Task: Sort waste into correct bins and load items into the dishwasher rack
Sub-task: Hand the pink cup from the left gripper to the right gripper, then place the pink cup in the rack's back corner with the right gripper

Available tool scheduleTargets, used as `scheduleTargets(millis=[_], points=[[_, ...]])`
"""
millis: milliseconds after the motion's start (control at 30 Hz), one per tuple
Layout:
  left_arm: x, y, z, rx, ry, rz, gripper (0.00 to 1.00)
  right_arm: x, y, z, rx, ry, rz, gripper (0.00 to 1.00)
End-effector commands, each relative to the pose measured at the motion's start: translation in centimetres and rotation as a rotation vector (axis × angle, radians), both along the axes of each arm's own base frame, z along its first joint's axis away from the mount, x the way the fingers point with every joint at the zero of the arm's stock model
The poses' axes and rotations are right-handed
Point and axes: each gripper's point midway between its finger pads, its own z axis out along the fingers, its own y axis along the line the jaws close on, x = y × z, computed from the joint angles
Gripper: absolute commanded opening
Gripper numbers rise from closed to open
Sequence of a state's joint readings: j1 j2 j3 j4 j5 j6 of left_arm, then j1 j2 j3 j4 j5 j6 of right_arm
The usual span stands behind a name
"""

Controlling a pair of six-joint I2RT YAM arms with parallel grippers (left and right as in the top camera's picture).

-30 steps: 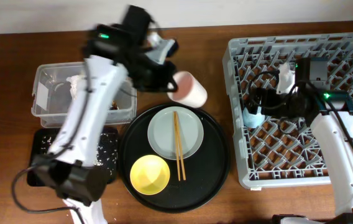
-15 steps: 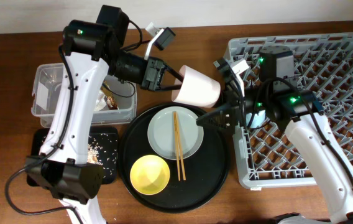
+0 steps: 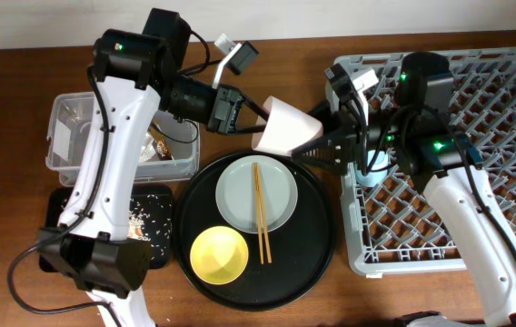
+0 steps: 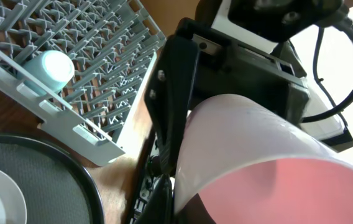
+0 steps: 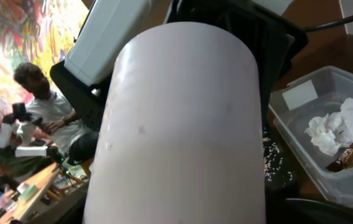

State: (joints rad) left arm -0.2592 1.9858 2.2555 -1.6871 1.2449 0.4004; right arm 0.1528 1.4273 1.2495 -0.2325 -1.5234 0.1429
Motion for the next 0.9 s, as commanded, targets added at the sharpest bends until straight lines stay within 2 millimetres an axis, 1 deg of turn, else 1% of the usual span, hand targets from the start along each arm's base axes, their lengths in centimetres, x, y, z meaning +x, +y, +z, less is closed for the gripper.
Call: scheduleTargets(millis=[0,33,100,167,233,267,300,333,367,400,467,500,533,600,633,667,700,733,800,833,867], points=[[-0.2,0.0,-0.4,0.041,-0.036,-0.006,0.0,-0.1,-0.1,1.4,0.011,-0.093,-0.012,0.44],[-0.4,-0.2,-0.9,0.071,-0.044,-0.014,0.0,0.5,-0.1,1.2,-0.003,-0.095,-0.046,0.42],[-0.8,-0.6,-1.8,0.124,-0.061,-0.03,0.14,1.3,-0.1,0.9,-0.02,-0.097,-0.093,0.42],[-0.5,-0.2,-3.4,0.23,-0.069,-0.013,0.25,2.3,-0.3,0.6,-0.039,-0.1,-0.148,0.43],[-0.1,0.4,-4.3,0.299,-0.056,0.015,0.25,2.9,-1.1,0.6,-0.04,-0.098,-0.176,0.42],[0.0,0.7,-4.6,0.324,-0.064,0.02,0.25,3.7,-2.3,0.6,-0.042,-0.048,-0.217,0.42],[0.0,0.7,-4.6,0.324,-0.064,0.02,0.26,4.1,-3.1,0.8,-0.039,-0.013,-0.239,0.42],[0.0,0.7,-4.7,0.33,-0.066,0.021,0.27,4.3,-3.4,1.0,-0.035,0.009,-0.25,0.42],[0.1,0.9,-5.0,0.348,-0.071,0.025,0.33,4.4,-3.4,1.3,-0.03,0.019,-0.252,0.42],[0.5,1.3,-5.6,0.397,-0.054,0.053,0.35,4.5,-3.4,1.7,-0.022,0.026,-0.254,0.41],[1.9,3.0,-7.3,0.549,-0.015,0.169,0.36,4.7,-3.6,1.8,-0.02,0.03,-0.263,0.38],[2.9,4.1,-8.0,0.62,-0.002,0.242,0.38,5.2,-4.1,1.7,-0.023,0.041,-0.29,0.37],[3.5,4.8,-8.4,0.66,0.006,0.287,0.4,6.1,-4.7,1.5,-0.031,0.069,-0.347,0.37],[4.7,6.7,-9.2,0.761,0.011,0.382,0.42,8.4,-6.9,0.2,-0.065,0.132,-0.502,0.37],[5.2,7.6,-9.6,0.81,0.01,0.426,0.43,9.9,-8.3,-1.4,-0.108,0.194,-0.618,0.37],[5.5,8.3,-9.9,0.849,0.004,0.457,0.44,12.0,-11.2,-5.3,-0.247,0.299,-0.855,0.35],[5.6,8.4,-10.0,0.862,0.0,0.46,0.51,12.9,-14.8,-9.2,-0.438,0.338,-1.073,0.33],[5.6,8.3,-10.0,0.861,-0.003,0.459,0.99,13.0,-17.2,-10.9,-0.554,0.343,-1.195,0.33],[5.6,8.4,-10.0,0.862,-0.002,0.46,0.99,12.9,-20.9,-12.4,-0.721,0.313,-1.358,0.33],[5.6,8.4,-10.0,0.862,-0.002,0.459,0.99,13.0,-22.0,-12.6,-0.758,0.305,-1.41,0.33],[5.6,8.4,-10.0,0.862,-0.002,0.459,0.99,13.2,-22.4,-13.0,-0.775,0.306,-1.427,0.33]])
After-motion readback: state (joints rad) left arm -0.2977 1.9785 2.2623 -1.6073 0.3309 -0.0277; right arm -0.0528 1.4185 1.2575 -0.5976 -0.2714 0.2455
